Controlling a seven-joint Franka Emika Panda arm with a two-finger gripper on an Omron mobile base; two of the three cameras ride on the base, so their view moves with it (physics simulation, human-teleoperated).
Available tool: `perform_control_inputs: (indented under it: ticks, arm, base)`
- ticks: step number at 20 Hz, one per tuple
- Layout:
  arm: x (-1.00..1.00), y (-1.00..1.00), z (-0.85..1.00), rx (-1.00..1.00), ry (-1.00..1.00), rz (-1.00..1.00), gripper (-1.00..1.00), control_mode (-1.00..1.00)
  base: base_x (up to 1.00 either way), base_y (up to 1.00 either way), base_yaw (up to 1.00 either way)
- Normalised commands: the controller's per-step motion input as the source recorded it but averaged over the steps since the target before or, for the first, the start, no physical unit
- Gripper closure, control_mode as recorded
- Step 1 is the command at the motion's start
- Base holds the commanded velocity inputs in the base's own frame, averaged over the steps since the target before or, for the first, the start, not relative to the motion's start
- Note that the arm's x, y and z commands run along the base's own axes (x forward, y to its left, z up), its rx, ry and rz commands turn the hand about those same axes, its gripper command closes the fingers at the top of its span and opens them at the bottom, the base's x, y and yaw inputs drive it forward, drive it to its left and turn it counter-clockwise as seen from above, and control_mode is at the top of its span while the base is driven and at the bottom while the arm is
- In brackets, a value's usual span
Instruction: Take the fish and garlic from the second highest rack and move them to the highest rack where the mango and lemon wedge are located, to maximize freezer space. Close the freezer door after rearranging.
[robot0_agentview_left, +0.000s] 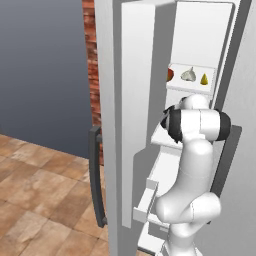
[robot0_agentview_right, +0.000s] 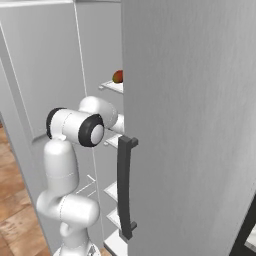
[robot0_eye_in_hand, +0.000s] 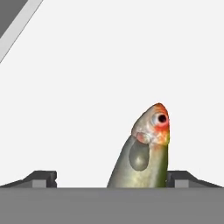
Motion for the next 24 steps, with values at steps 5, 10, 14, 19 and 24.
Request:
perform_control_inputs:
  ticks: [5,10,14,19,24]
  arm:
    - [0.0,0.12,-0.67,0.0,-0.01,0.0,1.0,-1.0]
    - [0.02,0.32,-0.44,0.0,-0.15,0.0,1.0,-1.0]
    - [0.02,0.4,-0.29,0.0,-0.11,0.0,1.0,-1.0]
    - [0.02,0.47,-0.08,0.0,-0.03,0.0,1.0,-1.0]
    - [0.0,0.54,0.02,0.0,-0.02,-0.05,1.0,-1.0]
  base:
    - [0.0,0.0,0.0]
    - [0.0,0.0,0.0]
    - [0.0,0.0,0.0]
    - [0.0,0.0,0.0]
    - [0.0,0.0,0.0]
